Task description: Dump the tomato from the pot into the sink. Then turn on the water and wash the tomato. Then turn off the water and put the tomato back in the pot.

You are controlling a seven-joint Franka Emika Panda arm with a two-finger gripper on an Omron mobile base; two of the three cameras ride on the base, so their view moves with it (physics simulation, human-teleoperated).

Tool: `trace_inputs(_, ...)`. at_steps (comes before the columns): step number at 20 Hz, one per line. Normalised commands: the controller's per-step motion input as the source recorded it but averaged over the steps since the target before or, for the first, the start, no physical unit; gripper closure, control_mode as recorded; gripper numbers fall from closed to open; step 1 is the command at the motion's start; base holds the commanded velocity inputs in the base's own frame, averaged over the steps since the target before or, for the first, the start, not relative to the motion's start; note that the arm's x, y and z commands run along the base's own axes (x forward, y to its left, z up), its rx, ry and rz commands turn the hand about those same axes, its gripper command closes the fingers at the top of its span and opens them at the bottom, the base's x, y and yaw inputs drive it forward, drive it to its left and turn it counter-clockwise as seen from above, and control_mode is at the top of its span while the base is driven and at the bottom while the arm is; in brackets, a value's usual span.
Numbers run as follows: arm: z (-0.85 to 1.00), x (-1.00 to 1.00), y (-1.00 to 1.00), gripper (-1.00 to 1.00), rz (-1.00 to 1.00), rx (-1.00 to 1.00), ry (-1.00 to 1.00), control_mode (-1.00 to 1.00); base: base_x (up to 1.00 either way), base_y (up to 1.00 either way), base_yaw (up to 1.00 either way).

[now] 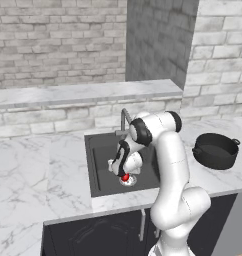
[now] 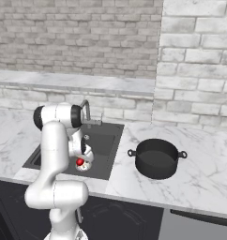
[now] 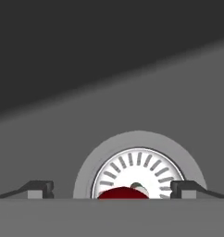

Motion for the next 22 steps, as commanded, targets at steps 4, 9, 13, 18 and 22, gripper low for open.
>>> trace_inputs(4, 0.0, -0.44, 0.05, -1.0, -0.16, 0.0, 0.02, -1.0, 0.0, 0.0, 0.0)
trace_inputs(9, 0.0, -0.54, -0.06, -1.0, -0.12, 0.0, 0.0, -1.0, 0.0, 0.0, 0.0)
trace_inputs(13, 0.0, -0.12, 0.0, -1.0, -0.03, 0.0, 0.0, -1.0, 0.0, 0.0, 0.0)
trace_inputs(18, 0.02, 0.1, -0.04, -1.0, 0.0, 0.0, 0.0, -1.0, 0.0, 0.0, 0.0)
trace_inputs(22, 0.12, 0.32, -0.17, -1.0, 0.0, 0.0, 0.0, -1.0, 0.0, 0.0, 0.0)
